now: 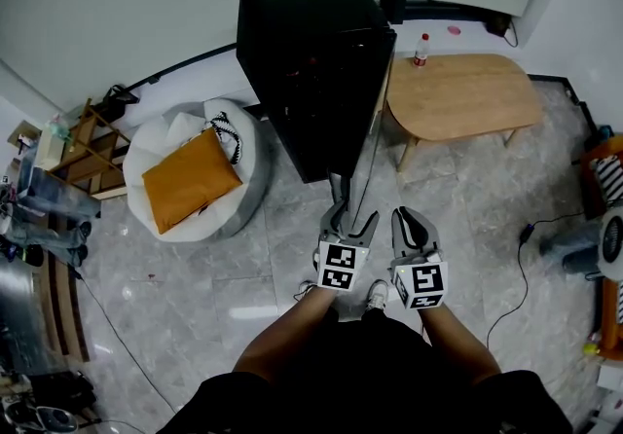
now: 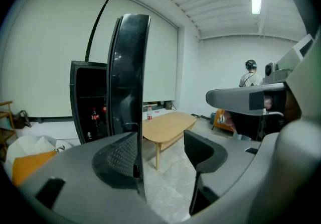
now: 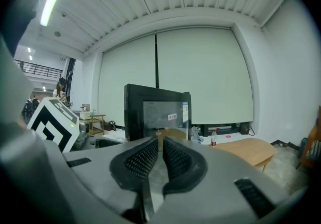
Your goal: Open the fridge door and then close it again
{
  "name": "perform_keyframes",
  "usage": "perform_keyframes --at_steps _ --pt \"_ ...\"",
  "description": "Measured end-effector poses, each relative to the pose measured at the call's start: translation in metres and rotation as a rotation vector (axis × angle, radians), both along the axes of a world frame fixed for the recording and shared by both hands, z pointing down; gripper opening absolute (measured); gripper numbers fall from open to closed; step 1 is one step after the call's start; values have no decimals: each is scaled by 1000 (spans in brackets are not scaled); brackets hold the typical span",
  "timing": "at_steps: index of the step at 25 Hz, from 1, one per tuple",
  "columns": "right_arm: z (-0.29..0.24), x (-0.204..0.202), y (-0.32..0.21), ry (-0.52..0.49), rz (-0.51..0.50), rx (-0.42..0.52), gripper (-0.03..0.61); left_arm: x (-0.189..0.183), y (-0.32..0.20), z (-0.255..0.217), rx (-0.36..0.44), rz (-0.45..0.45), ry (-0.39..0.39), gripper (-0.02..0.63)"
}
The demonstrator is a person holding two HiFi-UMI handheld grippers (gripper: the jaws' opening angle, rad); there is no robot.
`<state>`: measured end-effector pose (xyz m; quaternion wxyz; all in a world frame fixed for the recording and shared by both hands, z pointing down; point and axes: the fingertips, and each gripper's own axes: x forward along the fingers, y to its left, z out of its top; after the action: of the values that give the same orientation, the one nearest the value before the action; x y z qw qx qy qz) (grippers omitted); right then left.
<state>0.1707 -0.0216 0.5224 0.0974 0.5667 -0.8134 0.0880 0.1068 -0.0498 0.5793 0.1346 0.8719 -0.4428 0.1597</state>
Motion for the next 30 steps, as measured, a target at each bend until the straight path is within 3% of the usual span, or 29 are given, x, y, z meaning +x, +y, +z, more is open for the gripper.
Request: perform_keyframes --at_steps 8,18,30 --pt "0 26 4 5 -4 12 20 30 9 -1 4 -38 10 316" --pt "2 64 17 12 0 23 20 75 26 -2 -5 -2 -4 342" --pt "4 62 25 -7 -23 27 20 56 54 -15 52 -22 -9 337"
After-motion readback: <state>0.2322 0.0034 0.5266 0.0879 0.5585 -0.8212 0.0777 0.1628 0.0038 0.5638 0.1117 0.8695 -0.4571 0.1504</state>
